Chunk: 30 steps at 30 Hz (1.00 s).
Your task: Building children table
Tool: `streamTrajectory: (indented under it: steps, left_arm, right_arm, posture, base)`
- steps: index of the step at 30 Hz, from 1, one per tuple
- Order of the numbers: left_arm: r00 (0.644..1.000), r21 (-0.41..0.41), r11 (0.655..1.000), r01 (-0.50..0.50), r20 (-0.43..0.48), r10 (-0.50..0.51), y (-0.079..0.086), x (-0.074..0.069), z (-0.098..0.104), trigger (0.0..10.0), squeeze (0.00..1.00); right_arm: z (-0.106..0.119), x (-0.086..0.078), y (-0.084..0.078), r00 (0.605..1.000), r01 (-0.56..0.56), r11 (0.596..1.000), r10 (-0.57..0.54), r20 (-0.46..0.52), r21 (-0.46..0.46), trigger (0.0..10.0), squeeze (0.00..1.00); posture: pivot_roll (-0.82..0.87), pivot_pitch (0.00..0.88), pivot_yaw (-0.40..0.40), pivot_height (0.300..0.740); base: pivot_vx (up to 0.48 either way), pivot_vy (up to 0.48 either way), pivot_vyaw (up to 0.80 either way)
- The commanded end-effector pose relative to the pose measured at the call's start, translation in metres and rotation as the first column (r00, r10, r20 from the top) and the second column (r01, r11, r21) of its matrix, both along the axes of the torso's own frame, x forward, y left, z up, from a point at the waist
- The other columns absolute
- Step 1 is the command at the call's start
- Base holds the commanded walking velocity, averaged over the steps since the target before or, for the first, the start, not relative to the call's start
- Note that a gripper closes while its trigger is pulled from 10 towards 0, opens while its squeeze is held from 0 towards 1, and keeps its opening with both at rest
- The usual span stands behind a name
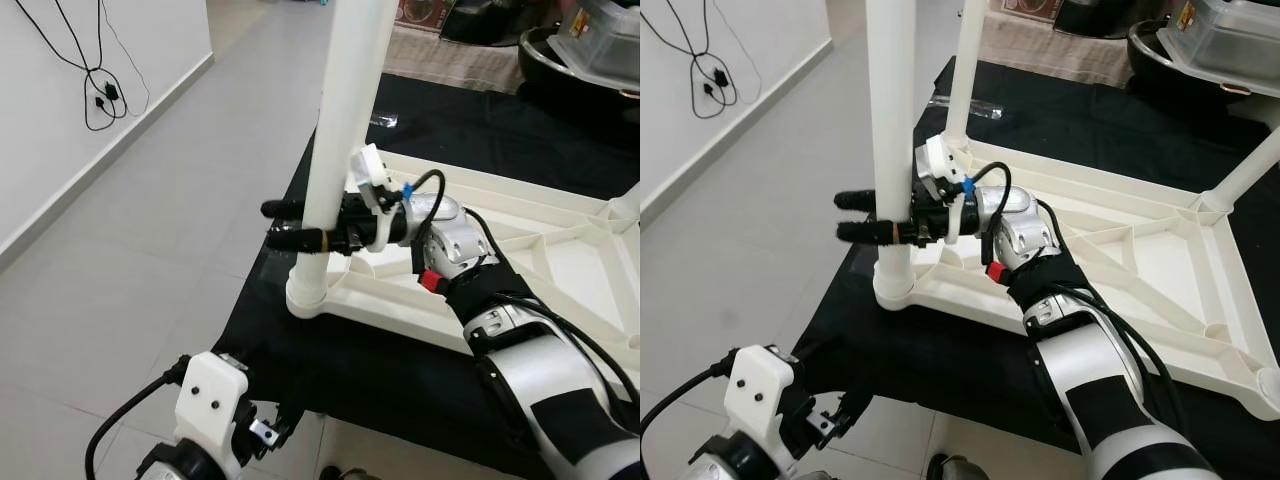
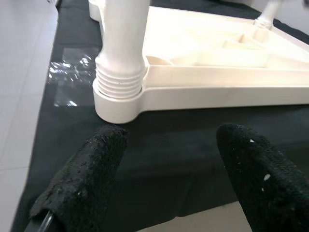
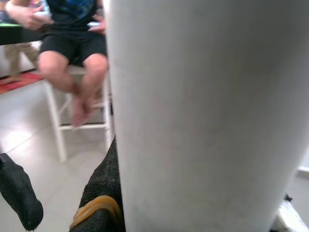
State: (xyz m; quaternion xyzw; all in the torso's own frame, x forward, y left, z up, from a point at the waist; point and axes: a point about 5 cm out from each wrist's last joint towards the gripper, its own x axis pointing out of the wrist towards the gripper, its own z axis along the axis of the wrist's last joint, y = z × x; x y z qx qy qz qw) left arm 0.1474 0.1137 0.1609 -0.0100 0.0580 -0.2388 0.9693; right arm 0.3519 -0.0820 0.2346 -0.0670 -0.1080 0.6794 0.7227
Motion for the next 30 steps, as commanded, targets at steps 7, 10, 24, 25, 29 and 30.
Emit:
streamTrajectory:
  steps: [7,10,24,25,29,30]
  left_arm:
    - [1.000,0.003,1.000,-0.010,-0.011,0.010,0.002,0.002,-0.003,10.0,0.00]
    - [1.000,0.006,1.000,-0.014,-0.009,0.014,0.003,0.003,-0.004,10.0,0.00]
    - [1.000,0.016,0.999,-0.030,0.006,0.030,0.005,0.010,-0.004,10.0,0.00]
    - [1.000,0.016,0.999,-0.030,0.006,0.030,0.005,0.010,-0.004,10.0,0.00]
    - [0.999,0.018,0.999,-0.034,0.007,0.034,0.006,0.010,-0.004,10.0,0.00]
    - [0.999,0.018,0.999,-0.035,0.006,0.035,0.007,0.010,-0.005,10.0,0.00]
  right_arm:
    - [-0.034,0.000,-0.006,0.966,0.232,0.969,-0.240,-0.102,-0.082,10.0,0.00]
    - [-0.040,0.005,-0.010,0.923,0.353,0.930,-0.365,-0.124,-0.105,10.0,0.00]
    - [-0.043,0.027,-0.024,0.342,0.908,0.403,-0.871,-0.353,-0.115,10.0,0.00]
    - [-0.043,0.027,-0.024,0.342,0.908,0.403,-0.871,-0.353,-0.115,10.0,0.00]
    - [-0.043,0.024,-0.024,0.245,0.947,0.303,-0.895,-0.373,-0.106,10.0,0.00]
    - [-0.042,0.023,-0.025,0.190,0.964,0.246,-0.904,-0.383,-0.101,10.0,0.00]
  posture:
    - [0.16,0.174,-0.111,0.740]
    - [0.16,0.176,-0.114,0.740]
    - [0.15,0.174,-0.111,0.740]
    - [0.15,0.174,-0.111,0.740]
    - [0.15,0.173,-0.113,0.740]
    - [0.15,0.173,-0.113,0.740]
  base:
    - [0.000,0.000,0.00]
    - [0.000,0.000,0.00]
    - [0.000,0.000,0.00]
    - [0.000,0.000,0.00]
    - [0.000,0.000,0.00]
    - [0.000,0.000,0.00]
